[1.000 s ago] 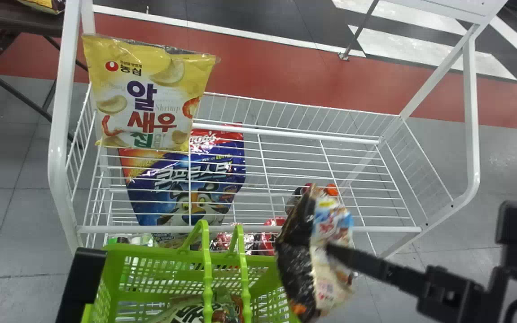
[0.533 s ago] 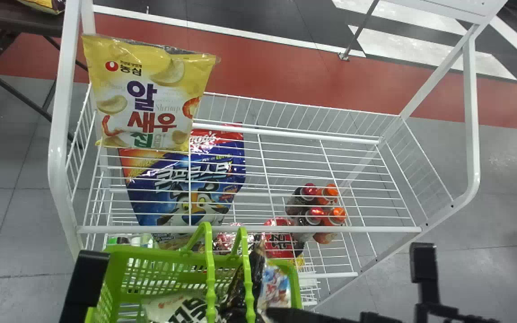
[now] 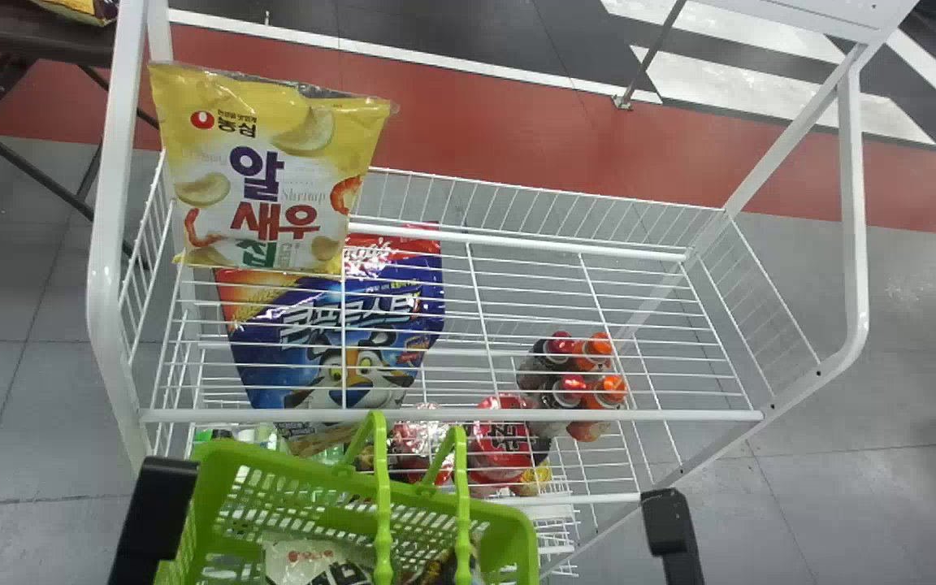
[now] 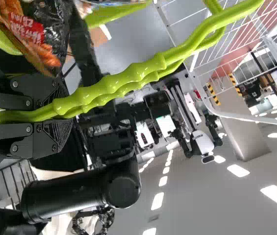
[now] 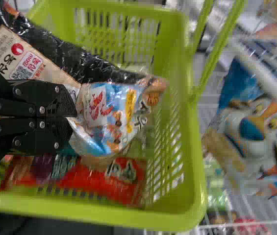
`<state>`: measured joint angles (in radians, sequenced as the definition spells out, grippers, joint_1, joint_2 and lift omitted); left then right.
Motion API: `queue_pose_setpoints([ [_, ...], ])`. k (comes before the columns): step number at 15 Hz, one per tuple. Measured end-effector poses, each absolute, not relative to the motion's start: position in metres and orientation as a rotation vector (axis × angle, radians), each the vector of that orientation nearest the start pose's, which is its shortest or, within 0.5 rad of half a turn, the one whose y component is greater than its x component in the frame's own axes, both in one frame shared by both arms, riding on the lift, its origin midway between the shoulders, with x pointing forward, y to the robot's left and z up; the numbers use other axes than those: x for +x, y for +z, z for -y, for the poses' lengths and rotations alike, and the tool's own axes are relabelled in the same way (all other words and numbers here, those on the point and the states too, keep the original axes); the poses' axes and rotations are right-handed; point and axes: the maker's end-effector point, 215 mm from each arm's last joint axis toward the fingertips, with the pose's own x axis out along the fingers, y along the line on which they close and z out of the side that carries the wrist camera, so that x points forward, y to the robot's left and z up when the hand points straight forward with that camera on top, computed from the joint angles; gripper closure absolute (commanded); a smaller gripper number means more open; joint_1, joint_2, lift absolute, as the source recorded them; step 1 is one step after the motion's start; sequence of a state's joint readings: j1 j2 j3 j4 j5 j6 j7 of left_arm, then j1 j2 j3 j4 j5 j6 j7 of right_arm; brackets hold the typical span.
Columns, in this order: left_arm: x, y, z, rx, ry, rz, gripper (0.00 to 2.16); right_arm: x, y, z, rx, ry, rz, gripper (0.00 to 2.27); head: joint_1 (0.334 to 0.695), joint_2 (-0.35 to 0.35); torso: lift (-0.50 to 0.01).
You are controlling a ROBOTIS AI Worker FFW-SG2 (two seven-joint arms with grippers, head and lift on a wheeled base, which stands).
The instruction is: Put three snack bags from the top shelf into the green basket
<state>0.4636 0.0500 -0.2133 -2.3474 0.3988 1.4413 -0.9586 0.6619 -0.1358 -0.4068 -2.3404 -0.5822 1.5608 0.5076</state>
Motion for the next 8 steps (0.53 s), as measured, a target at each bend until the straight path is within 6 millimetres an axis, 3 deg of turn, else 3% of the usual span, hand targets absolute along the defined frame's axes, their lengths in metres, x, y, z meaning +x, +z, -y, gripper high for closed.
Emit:
queue_pose_setpoints([
  [2, 0.160, -0.346, 0.075, -0.760, -1.379, -1.000, 1.78, 0.161, -0.506, 0.199, 0.523, 0.412, -1.306, 2.14, 0.695, -0.350, -0.047],
  [3, 0.159, -0.346, 0.074, -0.761, -1.379, -1.000, 1.78, 0.159, -0.507, 0.200, 0.492, 0.406, -1.310, 1.95, 0.695, -0.350, -0.047],
  [4, 0.159, -0.345, 0.074, -0.763, -1.378, -1.000, 1.78, 0.161, -0.504, 0.200, 0.475, 0.405, -1.303, 1.44, 0.695, -0.350, -0.047],
  [5, 0.158, -0.345, 0.073, -0.763, -1.377, -0.999, 1.78, 0.163, -0.501, 0.201, 0.466, 0.405, -1.294, 0.38, 0.695, -0.350, -0.047],
  [6, 0.158, -0.345, 0.072, -0.764, -1.374, -0.997, 1.78, 0.166, -0.496, 0.203, 0.455, 0.404, -1.280, 0.00, 0.695, -0.350, -0.047],
  [8, 0.158, -0.345, 0.071, -0.769, -1.369, -0.994, 1.78, 0.174, -0.485, 0.208, 0.438, 0.399, -1.249, 0.02, 0.695, -0.350, -0.047],
])
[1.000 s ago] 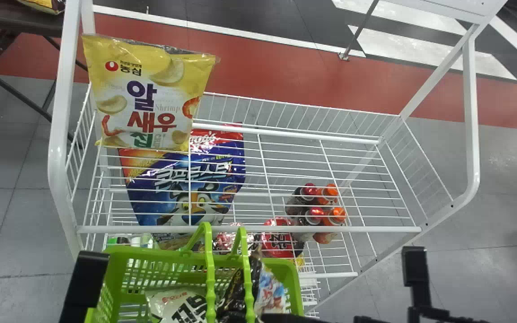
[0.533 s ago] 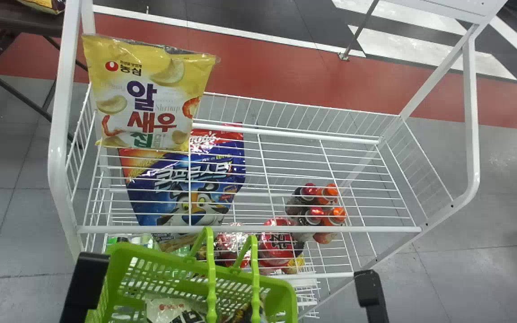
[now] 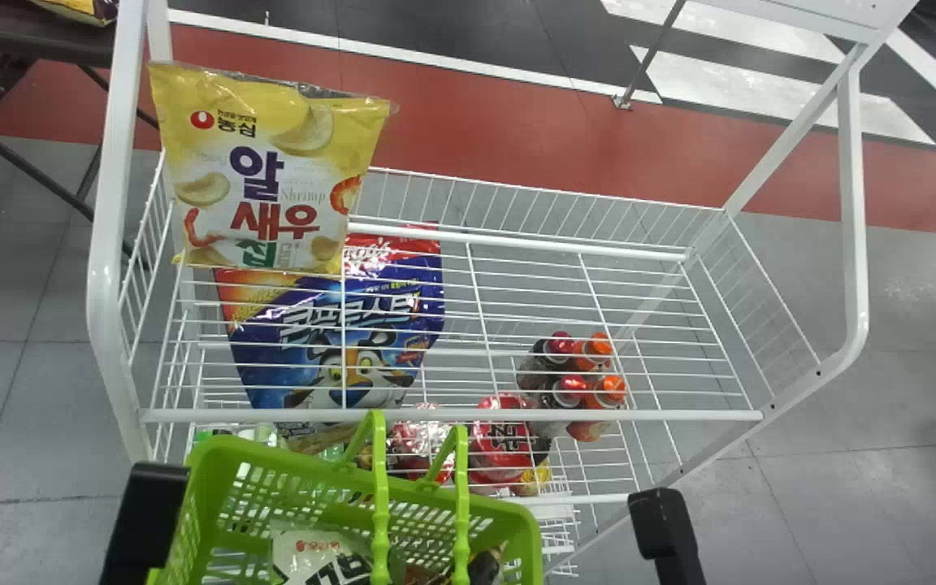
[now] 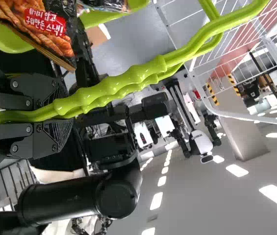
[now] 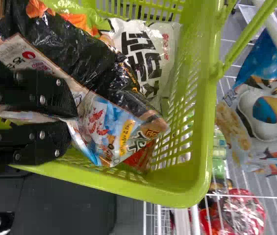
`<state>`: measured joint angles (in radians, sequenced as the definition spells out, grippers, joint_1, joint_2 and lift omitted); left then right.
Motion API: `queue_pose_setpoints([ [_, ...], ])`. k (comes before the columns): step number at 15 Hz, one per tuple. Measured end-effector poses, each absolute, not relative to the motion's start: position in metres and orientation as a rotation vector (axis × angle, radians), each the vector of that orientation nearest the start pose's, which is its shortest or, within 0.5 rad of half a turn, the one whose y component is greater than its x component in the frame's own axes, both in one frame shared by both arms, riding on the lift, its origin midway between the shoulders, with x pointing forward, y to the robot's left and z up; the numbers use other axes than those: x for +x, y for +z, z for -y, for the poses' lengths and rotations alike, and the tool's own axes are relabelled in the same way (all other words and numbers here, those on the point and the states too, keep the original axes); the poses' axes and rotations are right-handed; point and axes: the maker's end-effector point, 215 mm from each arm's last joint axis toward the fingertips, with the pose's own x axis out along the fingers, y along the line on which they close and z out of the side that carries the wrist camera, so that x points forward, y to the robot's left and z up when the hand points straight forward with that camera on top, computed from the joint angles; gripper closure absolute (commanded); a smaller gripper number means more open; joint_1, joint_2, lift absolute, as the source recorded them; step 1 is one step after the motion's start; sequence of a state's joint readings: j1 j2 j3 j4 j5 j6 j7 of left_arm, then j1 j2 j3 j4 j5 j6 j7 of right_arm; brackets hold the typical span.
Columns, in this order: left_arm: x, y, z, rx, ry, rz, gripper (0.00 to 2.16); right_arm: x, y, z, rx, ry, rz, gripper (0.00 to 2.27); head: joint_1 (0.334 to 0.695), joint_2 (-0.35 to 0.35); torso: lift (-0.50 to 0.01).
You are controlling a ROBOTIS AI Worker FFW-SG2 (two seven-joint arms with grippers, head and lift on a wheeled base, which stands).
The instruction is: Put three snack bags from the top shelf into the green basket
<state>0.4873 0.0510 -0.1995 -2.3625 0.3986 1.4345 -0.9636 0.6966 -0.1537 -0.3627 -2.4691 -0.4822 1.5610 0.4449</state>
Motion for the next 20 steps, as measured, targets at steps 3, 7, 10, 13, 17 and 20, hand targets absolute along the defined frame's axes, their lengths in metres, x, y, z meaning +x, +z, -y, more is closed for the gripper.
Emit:
queue_pose_setpoints([
  [3, 0.158, -0.346, 0.070, -0.769, -1.360, -0.991, 1.78, 0.192, -0.456, 0.222, 0.413, 0.391, -1.166, 0.06, 0.695, -0.350, -0.047],
  [7, 0.157, -0.345, 0.071, -0.767, -1.358, -0.989, 1.78, 0.211, -0.410, 0.237, 0.414, 0.400, -1.048, 0.06, 0.695, -0.350, -0.047],
  [10, 0.155, -0.344, 0.070, -0.767, -1.354, -0.979, 1.78, 0.222, -0.378, 0.241, 0.421, 0.423, -0.965, 0.06, 0.695, -0.350, -0.047],
  [13, 0.157, -0.343, 0.070, -0.766, -1.349, -0.963, 1.78, 0.260, -0.346, 0.247, 0.410, 0.448, -0.770, 0.08, 0.695, -0.350, -0.047],
  [17, 0.157, -0.344, 0.073, -0.766, -1.349, -0.957, 1.78, 0.342, -0.237, 0.280, 0.233, 0.437, -0.186, 0.09, 0.695, -0.350, -0.047],
  [20, 0.157, -0.344, 0.074, -0.771, -1.351, -0.955, 1.78, 0.354, -0.222, 0.281, 0.154, 0.355, -0.056, 0.10, 0.695, -0.350, -0.047],
])
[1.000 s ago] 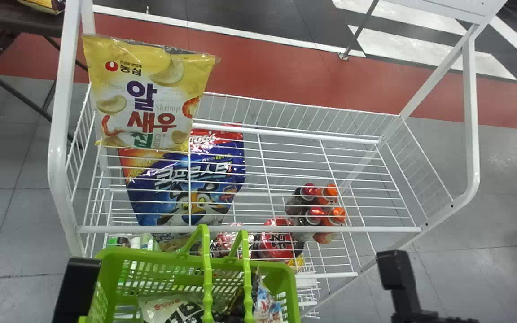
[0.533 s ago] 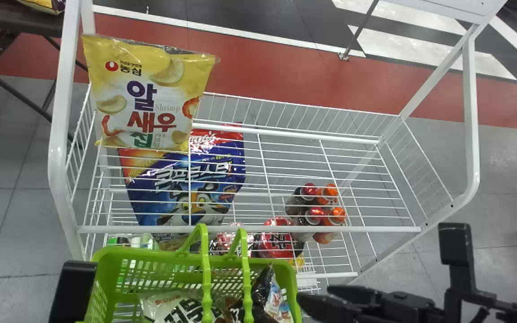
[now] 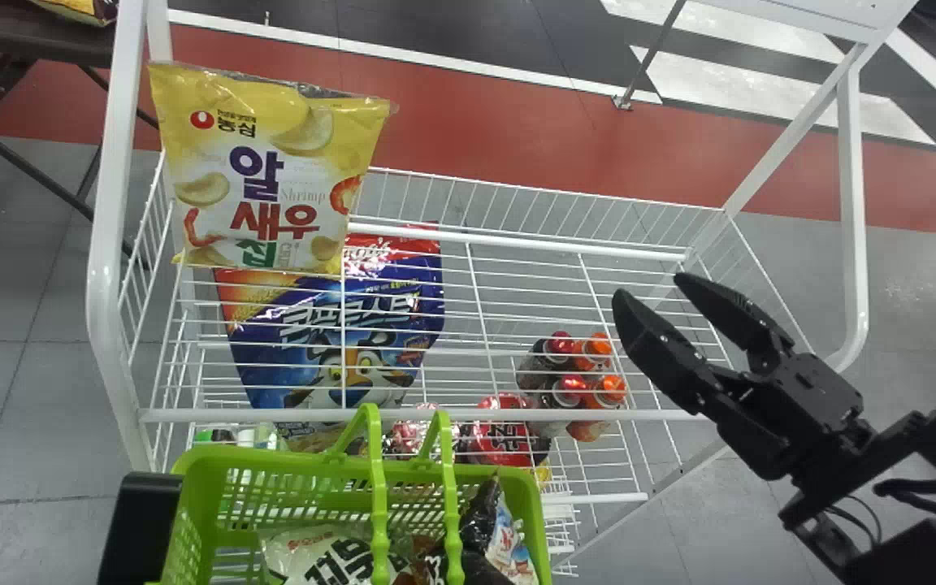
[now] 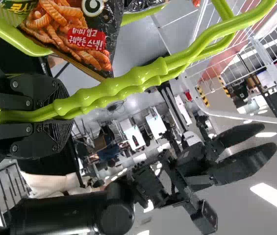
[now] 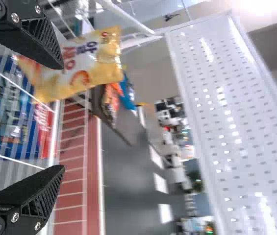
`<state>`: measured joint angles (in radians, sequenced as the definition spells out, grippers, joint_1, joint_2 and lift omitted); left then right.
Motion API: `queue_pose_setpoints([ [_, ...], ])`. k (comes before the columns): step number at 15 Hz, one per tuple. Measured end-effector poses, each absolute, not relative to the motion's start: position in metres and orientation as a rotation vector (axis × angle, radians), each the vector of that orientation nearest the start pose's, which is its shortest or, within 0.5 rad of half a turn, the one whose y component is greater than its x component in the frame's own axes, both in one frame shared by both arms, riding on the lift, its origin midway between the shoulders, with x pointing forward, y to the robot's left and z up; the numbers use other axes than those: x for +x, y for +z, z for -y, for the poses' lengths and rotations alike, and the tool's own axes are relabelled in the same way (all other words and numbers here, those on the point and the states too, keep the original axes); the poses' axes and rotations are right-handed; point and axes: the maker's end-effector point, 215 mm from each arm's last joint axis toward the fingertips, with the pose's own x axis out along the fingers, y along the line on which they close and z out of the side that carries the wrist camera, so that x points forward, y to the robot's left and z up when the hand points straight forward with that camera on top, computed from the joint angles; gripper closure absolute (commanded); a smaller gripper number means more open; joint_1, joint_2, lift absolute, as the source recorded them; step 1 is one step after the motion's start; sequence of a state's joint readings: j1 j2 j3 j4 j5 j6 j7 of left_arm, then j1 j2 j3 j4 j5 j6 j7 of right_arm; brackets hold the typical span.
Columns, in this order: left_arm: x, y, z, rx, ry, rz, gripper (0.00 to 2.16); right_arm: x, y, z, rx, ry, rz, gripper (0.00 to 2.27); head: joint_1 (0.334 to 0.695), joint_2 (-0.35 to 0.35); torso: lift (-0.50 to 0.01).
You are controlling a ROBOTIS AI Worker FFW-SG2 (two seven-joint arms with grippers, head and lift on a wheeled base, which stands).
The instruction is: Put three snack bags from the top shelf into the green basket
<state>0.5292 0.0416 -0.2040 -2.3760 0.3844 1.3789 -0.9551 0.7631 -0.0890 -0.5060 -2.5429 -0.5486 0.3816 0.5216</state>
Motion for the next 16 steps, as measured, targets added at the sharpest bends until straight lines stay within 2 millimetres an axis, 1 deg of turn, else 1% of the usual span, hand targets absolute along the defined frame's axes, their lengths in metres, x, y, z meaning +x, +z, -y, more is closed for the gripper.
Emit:
queue_pose_setpoints([
  [2, 0.159, -0.345, 0.074, -0.774, -1.351, -0.948, 1.78, 0.355, -0.225, 0.281, 0.123, 0.271, -0.005, 0.10, 0.695, -0.350, -0.047],
  [3, 0.160, -0.346, 0.074, -0.774, -1.350, -0.944, 1.78, 0.355, -0.231, 0.280, 0.117, 0.234, -0.003, 0.10, 0.695, -0.350, -0.047],
  [6, 0.162, -0.348, 0.075, -0.781, -1.350, -0.932, 1.78, 0.348, -0.251, 0.263, 0.095, 0.195, -0.025, 0.10, 0.695, -0.350, -0.047],
  [8, 0.163, -0.350, 0.075, -0.786, -1.349, -0.921, 1.78, 0.344, -0.260, 0.257, 0.073, 0.173, -0.021, 0.10, 0.695, -0.350, -0.047],
  [11, 0.163, -0.350, 0.075, -0.794, -1.351, -0.910, 1.78, 0.335, -0.275, 0.242, 0.065, 0.185, -0.029, 0.10, 0.695, -0.350, -0.047],
  [14, 0.162, -0.350, 0.075, -0.797, -1.351, -0.911, 1.78, 0.331, -0.291, 0.241, 0.076, 0.181, -0.077, 0.10, 0.695, -0.350, -0.047],
  [16, 0.162, -0.350, 0.075, -0.798, -1.351, -0.912, 1.78, 0.330, -0.295, 0.242, 0.078, 0.179, -0.089, 0.10, 0.695, -0.350, -0.047],
])
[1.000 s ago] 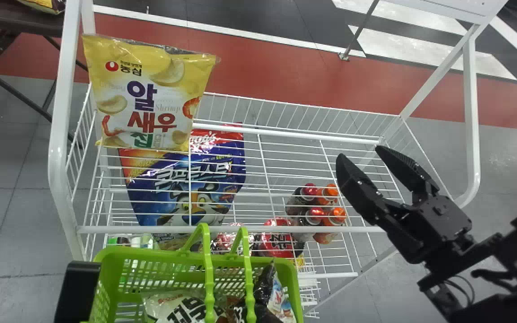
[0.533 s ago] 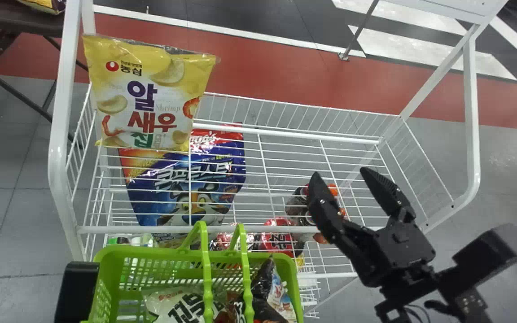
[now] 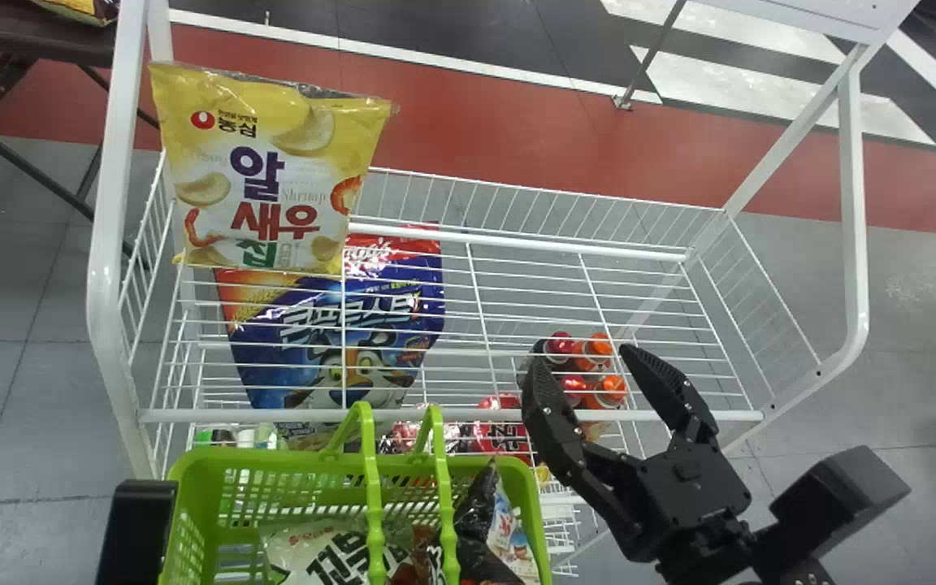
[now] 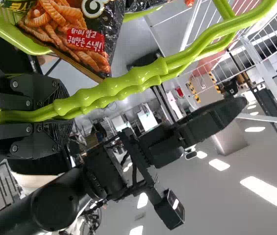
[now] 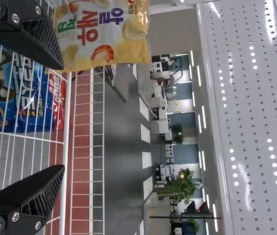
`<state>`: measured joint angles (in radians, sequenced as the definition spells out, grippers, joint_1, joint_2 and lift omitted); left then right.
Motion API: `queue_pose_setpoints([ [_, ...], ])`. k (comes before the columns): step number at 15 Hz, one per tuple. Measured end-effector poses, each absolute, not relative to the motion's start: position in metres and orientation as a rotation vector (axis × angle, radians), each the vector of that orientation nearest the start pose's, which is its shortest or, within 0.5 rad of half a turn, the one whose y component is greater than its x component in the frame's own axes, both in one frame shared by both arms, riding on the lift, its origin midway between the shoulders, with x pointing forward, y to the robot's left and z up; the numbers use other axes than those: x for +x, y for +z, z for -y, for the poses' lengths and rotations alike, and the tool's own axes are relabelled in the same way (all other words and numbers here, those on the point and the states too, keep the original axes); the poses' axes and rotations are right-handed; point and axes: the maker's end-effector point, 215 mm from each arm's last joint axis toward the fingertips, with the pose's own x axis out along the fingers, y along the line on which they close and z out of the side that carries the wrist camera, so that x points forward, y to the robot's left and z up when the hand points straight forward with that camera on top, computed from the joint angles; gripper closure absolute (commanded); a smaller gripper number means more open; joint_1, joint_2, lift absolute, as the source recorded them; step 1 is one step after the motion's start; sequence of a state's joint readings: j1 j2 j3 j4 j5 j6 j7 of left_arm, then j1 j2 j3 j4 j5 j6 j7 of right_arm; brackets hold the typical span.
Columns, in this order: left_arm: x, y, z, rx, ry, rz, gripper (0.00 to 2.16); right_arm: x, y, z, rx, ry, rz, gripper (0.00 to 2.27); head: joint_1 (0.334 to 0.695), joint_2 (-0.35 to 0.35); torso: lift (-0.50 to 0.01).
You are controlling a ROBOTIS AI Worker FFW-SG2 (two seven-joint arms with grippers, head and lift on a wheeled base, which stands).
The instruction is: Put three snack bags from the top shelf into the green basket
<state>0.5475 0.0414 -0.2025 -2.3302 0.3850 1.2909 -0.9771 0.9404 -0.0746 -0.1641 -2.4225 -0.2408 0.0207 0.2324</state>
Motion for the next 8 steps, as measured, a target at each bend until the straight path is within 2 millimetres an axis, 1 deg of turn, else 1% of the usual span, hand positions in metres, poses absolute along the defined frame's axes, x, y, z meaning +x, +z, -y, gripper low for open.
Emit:
queue_pose_setpoints([
  [8, 0.1623, -0.3499, 0.0747, -0.797, -1.350, -0.911, 1.78, 0.3298, -0.2941, 0.2432, 0.078, 0.173, -0.085, 0.10, 0.695, -0.350, -0.047],
])
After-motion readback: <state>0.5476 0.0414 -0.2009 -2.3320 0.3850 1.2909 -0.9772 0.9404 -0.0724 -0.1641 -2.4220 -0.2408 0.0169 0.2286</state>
